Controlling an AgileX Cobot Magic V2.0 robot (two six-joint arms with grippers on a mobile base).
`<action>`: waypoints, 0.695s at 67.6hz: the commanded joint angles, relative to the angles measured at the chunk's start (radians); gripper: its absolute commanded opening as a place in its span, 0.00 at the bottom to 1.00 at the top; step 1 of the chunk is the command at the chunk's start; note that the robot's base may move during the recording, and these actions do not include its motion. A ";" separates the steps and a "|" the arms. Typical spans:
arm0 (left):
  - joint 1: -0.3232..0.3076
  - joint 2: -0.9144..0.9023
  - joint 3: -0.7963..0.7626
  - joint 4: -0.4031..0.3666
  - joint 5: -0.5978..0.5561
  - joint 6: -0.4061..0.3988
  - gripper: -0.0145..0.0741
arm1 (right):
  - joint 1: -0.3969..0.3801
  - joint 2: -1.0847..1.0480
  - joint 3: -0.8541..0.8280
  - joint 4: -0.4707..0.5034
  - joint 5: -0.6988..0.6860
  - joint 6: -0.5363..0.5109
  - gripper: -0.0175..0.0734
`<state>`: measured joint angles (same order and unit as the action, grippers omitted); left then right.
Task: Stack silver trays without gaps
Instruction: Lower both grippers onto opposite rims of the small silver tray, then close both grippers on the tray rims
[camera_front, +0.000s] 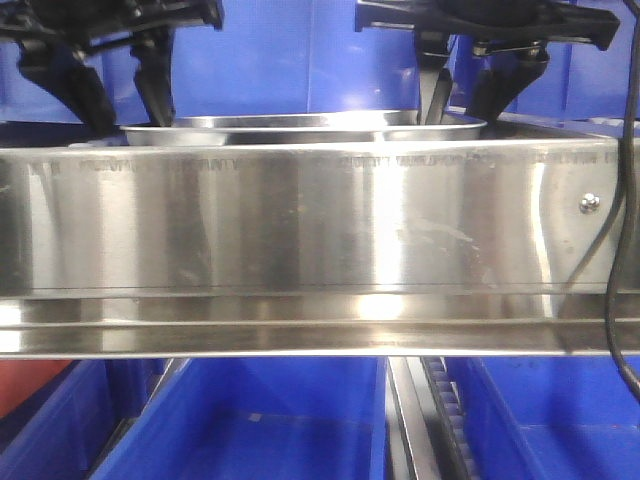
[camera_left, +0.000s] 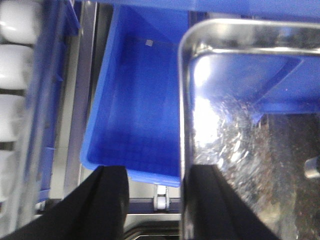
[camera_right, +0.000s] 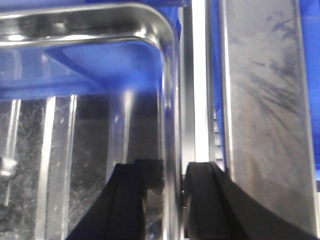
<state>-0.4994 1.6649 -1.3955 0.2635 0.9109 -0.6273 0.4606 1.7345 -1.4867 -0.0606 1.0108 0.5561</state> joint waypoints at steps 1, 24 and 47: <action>-0.005 0.007 0.002 -0.011 -0.033 -0.004 0.40 | 0.001 0.000 -0.009 -0.006 -0.019 -0.008 0.34; -0.005 0.026 0.002 -0.064 -0.038 0.048 0.40 | 0.001 0.005 -0.009 -0.006 -0.023 -0.008 0.34; -0.005 0.026 0.002 -0.059 -0.040 0.048 0.40 | 0.001 0.011 -0.009 -0.006 -0.018 -0.008 0.33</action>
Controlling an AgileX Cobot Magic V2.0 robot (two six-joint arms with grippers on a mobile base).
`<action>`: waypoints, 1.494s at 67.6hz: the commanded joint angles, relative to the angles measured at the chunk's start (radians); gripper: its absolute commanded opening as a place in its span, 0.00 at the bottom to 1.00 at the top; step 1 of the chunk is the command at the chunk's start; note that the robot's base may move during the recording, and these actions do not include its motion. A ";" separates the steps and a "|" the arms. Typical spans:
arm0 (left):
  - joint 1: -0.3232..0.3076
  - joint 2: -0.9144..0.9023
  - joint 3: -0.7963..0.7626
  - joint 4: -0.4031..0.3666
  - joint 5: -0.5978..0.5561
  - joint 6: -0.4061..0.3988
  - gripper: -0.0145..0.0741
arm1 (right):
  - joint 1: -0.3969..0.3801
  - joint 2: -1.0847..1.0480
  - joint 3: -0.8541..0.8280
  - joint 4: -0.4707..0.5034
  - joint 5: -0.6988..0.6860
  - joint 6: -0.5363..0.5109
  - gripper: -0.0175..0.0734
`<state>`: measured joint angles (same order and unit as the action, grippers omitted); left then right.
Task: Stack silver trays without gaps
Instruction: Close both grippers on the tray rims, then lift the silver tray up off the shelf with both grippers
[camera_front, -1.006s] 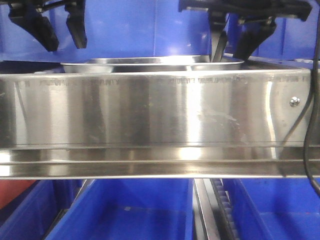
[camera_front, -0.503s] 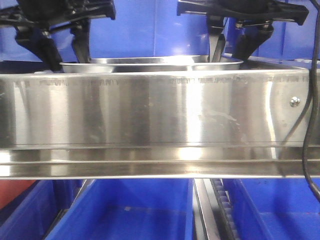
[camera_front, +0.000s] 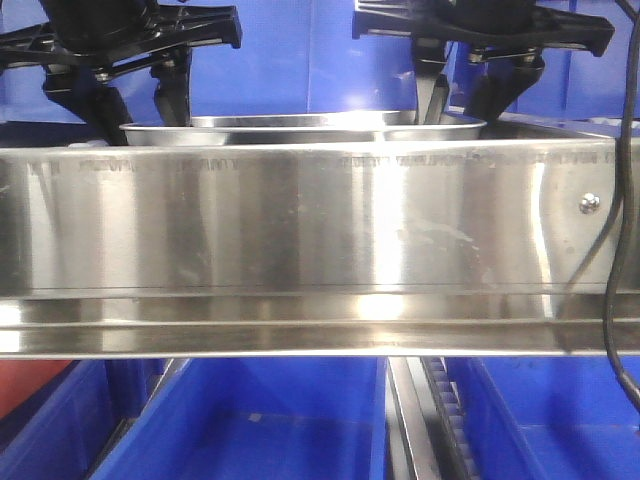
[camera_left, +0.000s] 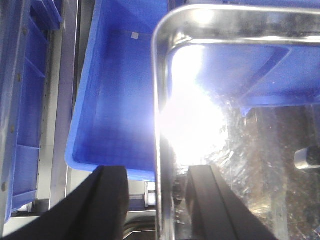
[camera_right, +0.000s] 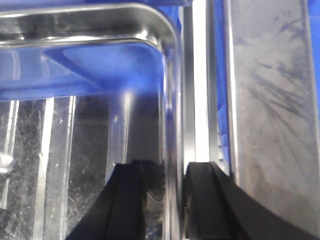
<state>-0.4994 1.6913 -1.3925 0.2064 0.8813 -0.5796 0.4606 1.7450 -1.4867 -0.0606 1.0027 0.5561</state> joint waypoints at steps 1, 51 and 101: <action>-0.005 0.000 -0.001 -0.002 -0.010 0.000 0.40 | 0.001 0.000 -0.009 -0.006 -0.010 -0.008 0.33; -0.002 0.019 -0.001 0.001 -0.037 0.000 0.35 | 0.001 0.017 -0.009 -0.004 -0.016 -0.008 0.33; -0.020 -0.025 -0.042 -0.006 -0.004 0.000 0.15 | 0.001 -0.011 -0.056 -0.006 0.012 -0.008 0.18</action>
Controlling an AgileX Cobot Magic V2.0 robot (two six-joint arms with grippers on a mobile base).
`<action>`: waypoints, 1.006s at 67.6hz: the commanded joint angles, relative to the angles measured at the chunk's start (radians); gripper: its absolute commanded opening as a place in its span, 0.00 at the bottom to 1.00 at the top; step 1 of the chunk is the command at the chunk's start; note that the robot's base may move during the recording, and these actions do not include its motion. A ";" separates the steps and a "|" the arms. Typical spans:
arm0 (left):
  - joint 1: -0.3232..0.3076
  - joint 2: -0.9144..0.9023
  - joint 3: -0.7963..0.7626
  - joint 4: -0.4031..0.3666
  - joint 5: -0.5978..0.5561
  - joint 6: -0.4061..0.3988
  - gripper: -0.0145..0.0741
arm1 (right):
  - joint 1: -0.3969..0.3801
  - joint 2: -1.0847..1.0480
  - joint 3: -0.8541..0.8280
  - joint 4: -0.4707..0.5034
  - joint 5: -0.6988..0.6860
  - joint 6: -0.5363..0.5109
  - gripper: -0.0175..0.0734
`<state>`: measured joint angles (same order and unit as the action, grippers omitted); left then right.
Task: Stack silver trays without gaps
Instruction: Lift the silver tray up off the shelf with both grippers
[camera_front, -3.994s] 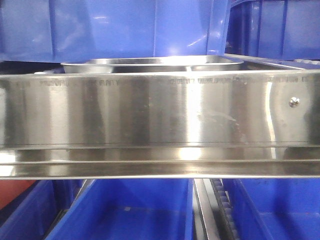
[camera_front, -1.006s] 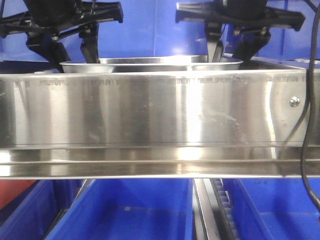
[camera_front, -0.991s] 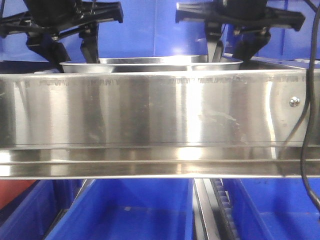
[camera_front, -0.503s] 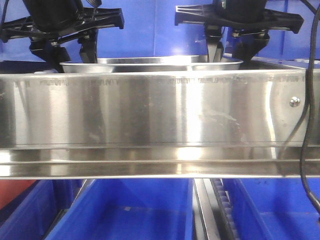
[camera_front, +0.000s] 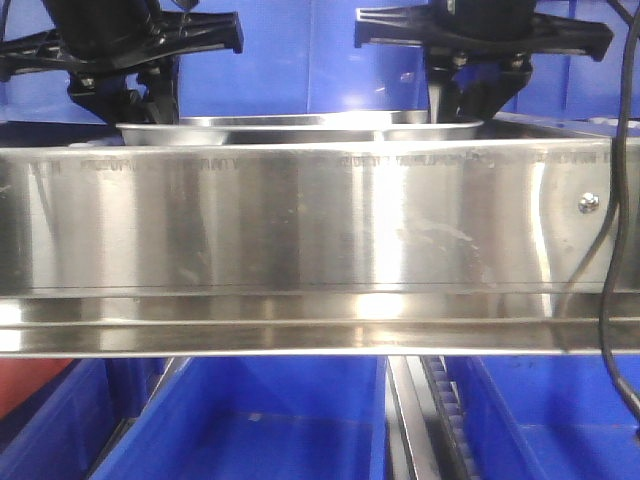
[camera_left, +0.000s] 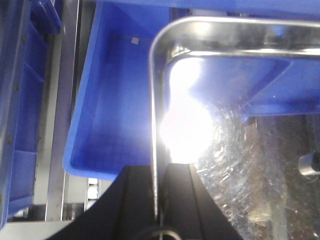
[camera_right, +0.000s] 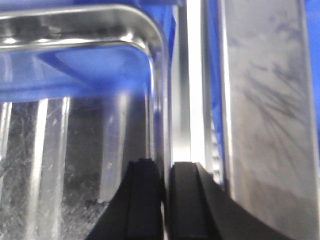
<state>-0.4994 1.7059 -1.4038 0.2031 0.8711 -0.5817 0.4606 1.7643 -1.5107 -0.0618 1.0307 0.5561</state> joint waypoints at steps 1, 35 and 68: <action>-0.023 -0.045 -0.035 0.002 0.008 0.002 0.15 | 0.001 -0.035 -0.036 -0.005 -0.016 -0.008 0.18; -0.209 -0.247 -0.041 0.194 0.130 -0.189 0.15 | 0.206 -0.307 0.005 -0.237 0.007 0.136 0.18; -0.570 -0.547 0.286 0.440 0.160 -0.655 0.15 | 0.563 -0.609 0.391 -0.497 0.114 0.554 0.18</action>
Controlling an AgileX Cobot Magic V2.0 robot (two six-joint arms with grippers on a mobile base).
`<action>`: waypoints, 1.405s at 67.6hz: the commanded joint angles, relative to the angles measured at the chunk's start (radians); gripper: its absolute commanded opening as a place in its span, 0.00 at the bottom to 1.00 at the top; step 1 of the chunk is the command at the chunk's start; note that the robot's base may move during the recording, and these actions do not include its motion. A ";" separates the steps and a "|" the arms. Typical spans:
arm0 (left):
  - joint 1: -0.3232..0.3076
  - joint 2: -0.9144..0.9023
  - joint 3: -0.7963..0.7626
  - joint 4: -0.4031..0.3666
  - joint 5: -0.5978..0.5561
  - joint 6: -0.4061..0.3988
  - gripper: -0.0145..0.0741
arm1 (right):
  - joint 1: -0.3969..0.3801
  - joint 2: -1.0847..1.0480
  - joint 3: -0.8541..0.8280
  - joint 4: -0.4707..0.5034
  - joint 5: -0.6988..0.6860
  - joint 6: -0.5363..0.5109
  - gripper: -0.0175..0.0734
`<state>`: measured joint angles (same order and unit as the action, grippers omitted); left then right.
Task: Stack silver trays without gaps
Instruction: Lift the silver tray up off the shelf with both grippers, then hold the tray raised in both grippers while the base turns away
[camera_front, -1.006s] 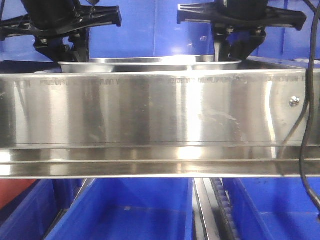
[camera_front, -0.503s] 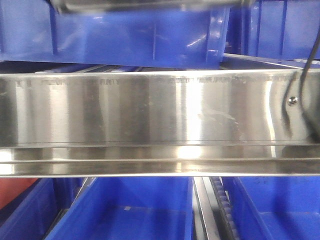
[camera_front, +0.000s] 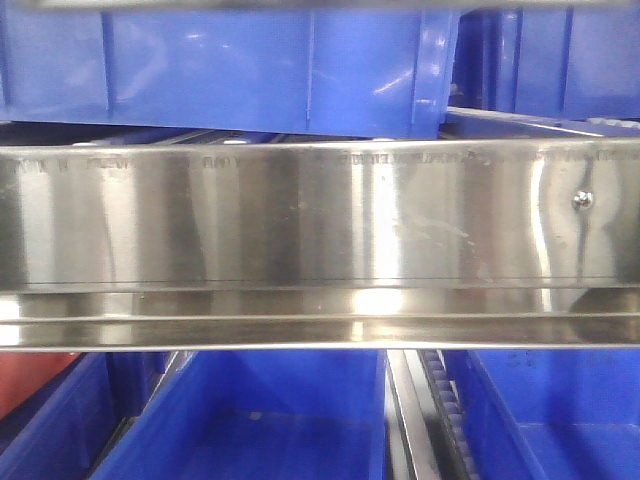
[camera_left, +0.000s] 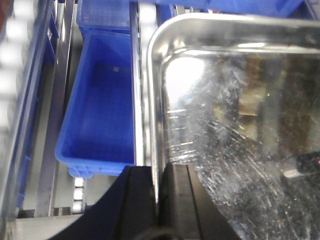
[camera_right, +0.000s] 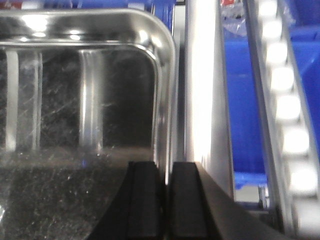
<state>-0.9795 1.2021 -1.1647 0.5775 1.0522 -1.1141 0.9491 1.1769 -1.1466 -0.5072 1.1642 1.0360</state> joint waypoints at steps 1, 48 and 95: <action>-0.118 -0.048 0.057 0.087 -0.014 -0.142 0.15 | 0.090 -0.021 0.032 -0.059 -0.014 0.085 0.18; -0.289 -0.065 0.113 0.186 0.108 -0.279 0.15 | 0.218 -0.021 0.068 -0.100 0.039 0.229 0.18; -0.289 -0.065 0.113 0.180 0.108 -0.277 0.15 | 0.218 -0.021 0.068 -0.100 -0.006 0.229 0.18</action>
<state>-1.2555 1.1407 -1.0506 0.7505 1.2250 -1.3978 1.1579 1.1622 -1.0744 -0.5828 1.2563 1.2726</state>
